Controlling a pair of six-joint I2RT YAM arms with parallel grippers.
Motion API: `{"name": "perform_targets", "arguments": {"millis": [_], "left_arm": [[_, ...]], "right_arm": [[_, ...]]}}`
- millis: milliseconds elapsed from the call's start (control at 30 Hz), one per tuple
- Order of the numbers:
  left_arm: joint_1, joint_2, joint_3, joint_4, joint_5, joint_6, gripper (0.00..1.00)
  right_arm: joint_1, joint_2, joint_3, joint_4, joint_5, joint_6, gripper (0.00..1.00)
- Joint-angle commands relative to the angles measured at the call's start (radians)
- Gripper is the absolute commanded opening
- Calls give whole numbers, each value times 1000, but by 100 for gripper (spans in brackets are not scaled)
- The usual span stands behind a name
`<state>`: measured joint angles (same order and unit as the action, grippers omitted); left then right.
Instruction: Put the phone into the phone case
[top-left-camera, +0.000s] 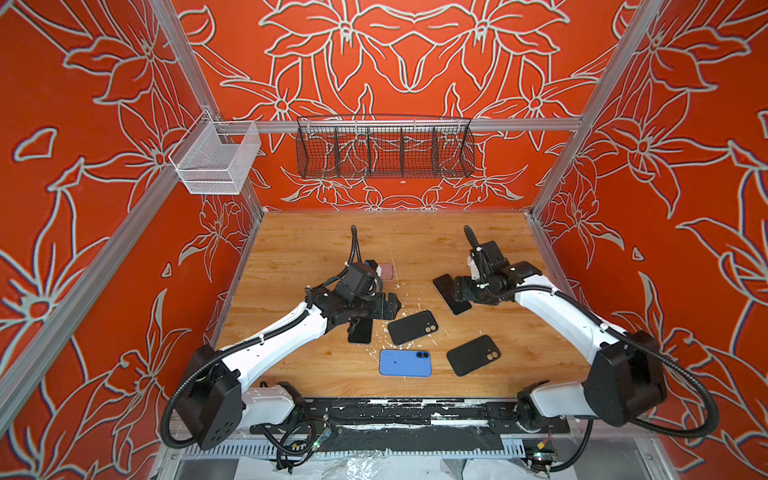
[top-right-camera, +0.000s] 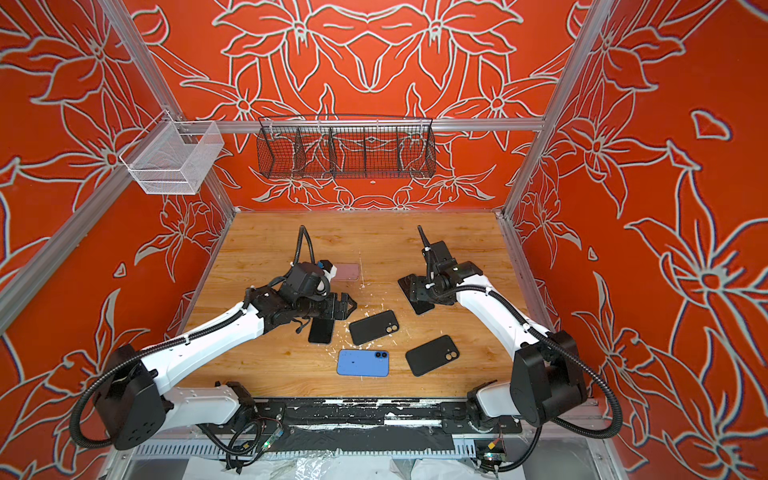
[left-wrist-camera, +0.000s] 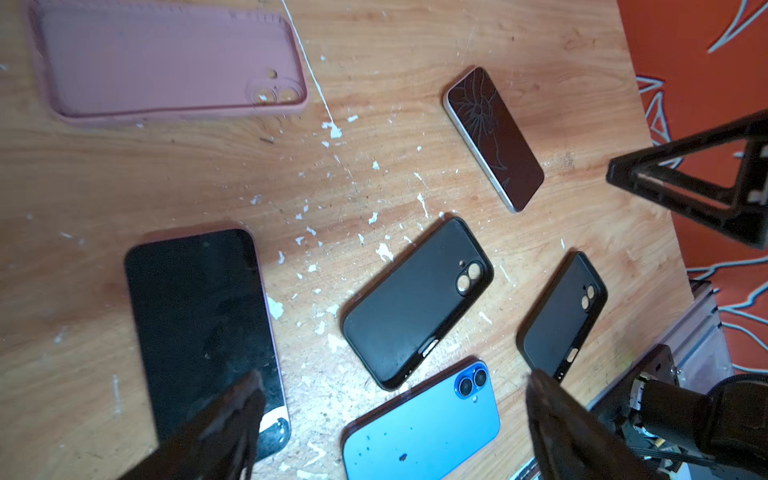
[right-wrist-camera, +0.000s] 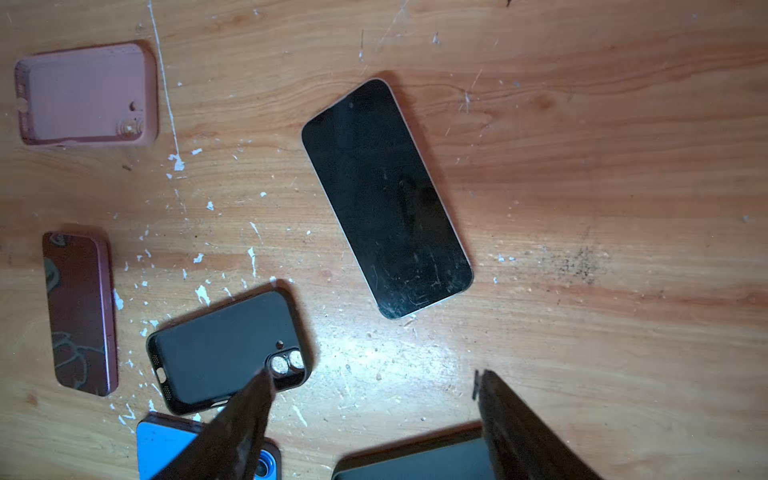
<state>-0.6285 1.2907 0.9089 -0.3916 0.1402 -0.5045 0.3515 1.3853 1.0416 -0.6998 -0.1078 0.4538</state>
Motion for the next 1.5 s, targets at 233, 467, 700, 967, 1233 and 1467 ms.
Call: {"name": "perform_targets", "arguments": {"millis": [233,467,700,967,1233,1467], "left_arm": [[-17,56,-27,79,69,-114,97],[-22,114,-24,89,94,-126,97],[-22,113,-30,74,63,-126,97],[-22,97,-29,66,35,-128,97],[-22,97,-28,73,28,-135,97],[-22,112,-18,74,25,-131,97]], "right_arm": [[-100,4,-50,42,-125,14,81],[-121,30,-78,65,-154,22,83],[-120,98,-60,48,-173,-15,85],[-126,190,-29,73,-133,-28,86],[-129,270,-13,93,-85,-36,86],[-131,308,4,102,-82,-52,86]]}}
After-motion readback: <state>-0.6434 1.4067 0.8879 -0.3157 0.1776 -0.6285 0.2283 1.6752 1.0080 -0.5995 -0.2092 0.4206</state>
